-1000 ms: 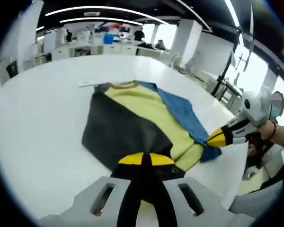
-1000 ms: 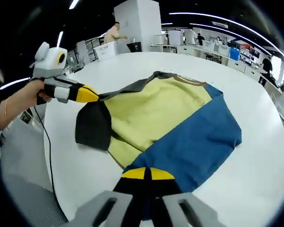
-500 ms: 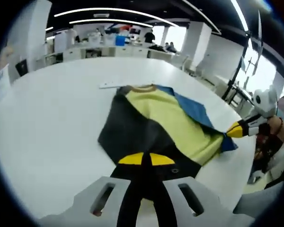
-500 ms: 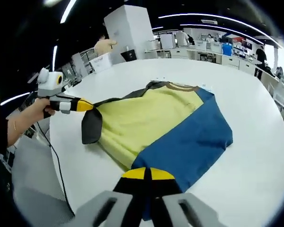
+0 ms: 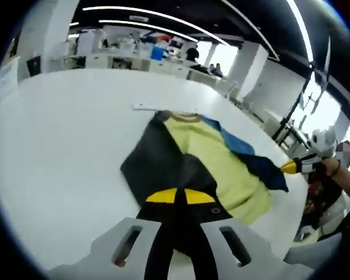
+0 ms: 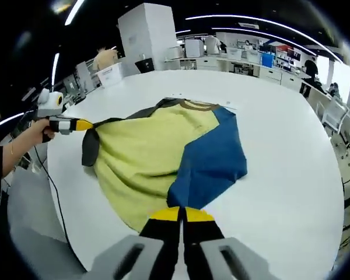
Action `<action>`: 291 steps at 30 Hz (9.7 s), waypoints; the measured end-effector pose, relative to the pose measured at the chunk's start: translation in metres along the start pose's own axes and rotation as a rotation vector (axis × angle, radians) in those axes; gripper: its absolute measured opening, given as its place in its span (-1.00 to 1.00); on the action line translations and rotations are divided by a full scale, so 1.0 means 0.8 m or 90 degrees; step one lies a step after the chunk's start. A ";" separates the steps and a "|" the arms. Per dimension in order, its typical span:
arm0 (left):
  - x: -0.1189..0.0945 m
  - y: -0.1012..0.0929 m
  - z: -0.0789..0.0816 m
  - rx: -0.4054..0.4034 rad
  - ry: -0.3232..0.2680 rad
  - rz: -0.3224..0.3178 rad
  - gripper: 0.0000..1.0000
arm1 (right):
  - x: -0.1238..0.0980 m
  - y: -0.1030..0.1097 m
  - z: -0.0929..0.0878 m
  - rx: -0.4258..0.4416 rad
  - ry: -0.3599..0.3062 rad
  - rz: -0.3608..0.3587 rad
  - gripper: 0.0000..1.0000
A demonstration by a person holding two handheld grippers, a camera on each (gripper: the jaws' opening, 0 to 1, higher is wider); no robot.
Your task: Fold the garment on the visible template until the final outline fits inside the template.
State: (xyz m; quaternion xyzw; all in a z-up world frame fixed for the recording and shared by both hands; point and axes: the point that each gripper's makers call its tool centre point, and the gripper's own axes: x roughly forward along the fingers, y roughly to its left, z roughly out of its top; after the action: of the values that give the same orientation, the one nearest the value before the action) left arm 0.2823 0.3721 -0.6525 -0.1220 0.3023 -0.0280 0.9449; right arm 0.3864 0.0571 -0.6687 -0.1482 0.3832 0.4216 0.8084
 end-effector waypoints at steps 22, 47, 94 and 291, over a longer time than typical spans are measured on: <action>-0.029 0.078 0.017 0.137 0.012 0.127 -1.00 | -0.026 -0.169 -0.032 -0.112 0.106 -0.230 -1.00; -0.021 0.096 -0.018 0.258 0.086 0.213 -0.48 | -0.045 -0.266 -0.042 -0.030 0.113 -0.350 -1.00; -0.058 -0.054 0.007 0.218 -0.016 0.044 0.36 | -0.027 -0.331 -0.064 0.123 0.086 -0.355 -0.89; -0.088 -0.049 -0.188 0.161 0.281 0.024 -1.00 | -0.030 0.057 -0.149 0.021 0.107 -0.059 -1.00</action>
State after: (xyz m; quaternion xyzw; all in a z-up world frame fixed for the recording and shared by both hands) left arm 0.1385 0.3107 -0.7215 0.0116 0.4973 -0.0741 0.8643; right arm 0.2826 0.0037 -0.7262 -0.1873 0.4497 0.3629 0.7943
